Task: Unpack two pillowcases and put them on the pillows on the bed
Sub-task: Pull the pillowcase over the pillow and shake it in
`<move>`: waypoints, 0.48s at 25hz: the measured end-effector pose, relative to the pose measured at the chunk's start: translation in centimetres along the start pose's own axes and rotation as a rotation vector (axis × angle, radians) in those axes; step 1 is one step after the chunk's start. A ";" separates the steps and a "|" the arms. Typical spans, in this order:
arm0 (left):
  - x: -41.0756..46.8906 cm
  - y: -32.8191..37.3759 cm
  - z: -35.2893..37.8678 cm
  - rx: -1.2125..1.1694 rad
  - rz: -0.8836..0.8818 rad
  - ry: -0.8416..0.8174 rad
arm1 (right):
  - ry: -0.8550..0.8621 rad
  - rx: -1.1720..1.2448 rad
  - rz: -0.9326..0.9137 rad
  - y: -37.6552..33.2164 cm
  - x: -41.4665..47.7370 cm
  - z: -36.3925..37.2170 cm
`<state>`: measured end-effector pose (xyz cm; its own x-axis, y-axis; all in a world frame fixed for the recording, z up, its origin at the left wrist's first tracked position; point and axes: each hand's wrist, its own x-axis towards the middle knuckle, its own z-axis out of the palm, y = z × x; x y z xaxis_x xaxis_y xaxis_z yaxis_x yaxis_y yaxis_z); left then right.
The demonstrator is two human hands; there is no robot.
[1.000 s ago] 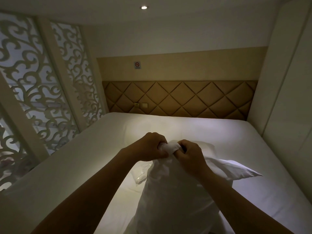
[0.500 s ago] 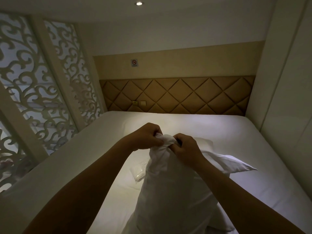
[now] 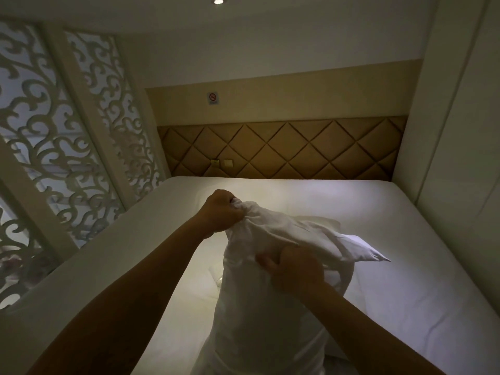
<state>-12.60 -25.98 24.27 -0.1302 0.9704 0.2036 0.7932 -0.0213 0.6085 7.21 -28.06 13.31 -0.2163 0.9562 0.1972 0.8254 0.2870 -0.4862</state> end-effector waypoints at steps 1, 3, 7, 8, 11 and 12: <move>-0.2 0.1 -0.1 -0.014 -0.001 -0.011 | -0.017 0.017 0.010 -0.1 0.3 0.4; -0.4 0.2 -0.4 -0.034 0.001 -0.019 | 0.012 0.135 -0.040 0.2 1.1 0.9; -0.3 -0.8 -1.4 -0.039 -0.003 0.113 | -0.204 0.095 -0.127 0.5 0.4 0.1; -0.3 -1.1 -1.4 -0.035 -0.010 0.145 | -0.282 0.027 -0.148 0.2 -0.4 0.1; -0.6 -1.3 -1.4 -0.012 -0.004 0.170 | -0.459 -0.017 -0.122 -0.8 -1.1 -0.9; -0.7 -1.3 -1.4 -0.013 0.005 0.163 | -0.555 0.010 -0.056 -1.3 -0.9 -1.8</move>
<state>-14.34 -26.94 24.43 -0.2219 0.9183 0.3278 0.7866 -0.0300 0.6167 7.31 -29.38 15.31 -0.5038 0.8257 -0.2536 0.8003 0.3358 -0.4967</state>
